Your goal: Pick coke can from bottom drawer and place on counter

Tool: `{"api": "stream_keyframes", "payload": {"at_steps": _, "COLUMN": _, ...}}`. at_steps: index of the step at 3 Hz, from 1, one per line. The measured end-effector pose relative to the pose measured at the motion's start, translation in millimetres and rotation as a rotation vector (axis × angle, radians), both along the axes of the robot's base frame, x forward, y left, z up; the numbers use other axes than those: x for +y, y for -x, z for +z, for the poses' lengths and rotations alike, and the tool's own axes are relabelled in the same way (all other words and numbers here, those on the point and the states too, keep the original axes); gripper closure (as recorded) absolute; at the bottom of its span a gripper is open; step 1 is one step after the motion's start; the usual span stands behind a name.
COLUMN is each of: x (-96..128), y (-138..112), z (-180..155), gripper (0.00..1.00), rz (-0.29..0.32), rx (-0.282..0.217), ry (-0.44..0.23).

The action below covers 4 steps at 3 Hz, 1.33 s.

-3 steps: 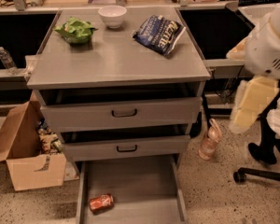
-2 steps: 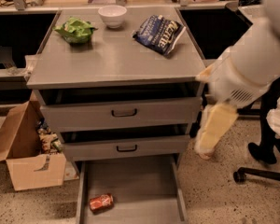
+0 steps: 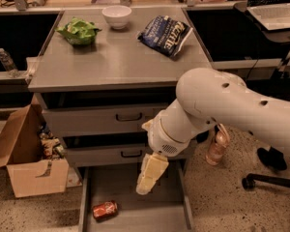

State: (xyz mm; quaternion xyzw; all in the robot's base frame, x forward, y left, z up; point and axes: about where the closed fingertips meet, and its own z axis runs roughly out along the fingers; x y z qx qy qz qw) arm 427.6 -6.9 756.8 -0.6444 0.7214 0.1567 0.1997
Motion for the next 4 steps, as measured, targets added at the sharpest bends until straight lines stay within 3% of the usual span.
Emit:
{"api": "stream_keyframes", "payload": {"at_steps": 1, "x": 0, "y": 0, "z": 0, "gripper": 0.00, "rz": 0.000, "rx": 0.000, "ry": 0.000}}
{"api": "stream_keyframes", "payload": {"at_steps": 2, "x": 14, "y": -6, "z": -33, "gripper": 0.00, "rz": 0.011, "rx": -0.003, "ry": -0.016}}
{"api": "stream_keyframes", "payload": {"at_steps": 3, "x": 45, "y": -2, "z": -126, "gripper": 0.00, "rz": 0.051, "rx": 0.044, "ry": -0.075}}
{"api": "stream_keyframes", "payload": {"at_steps": 4, "x": 69, "y": 5, "z": -196, "gripper": 0.00, "rz": 0.058, "rx": 0.067, "ry": -0.161}}
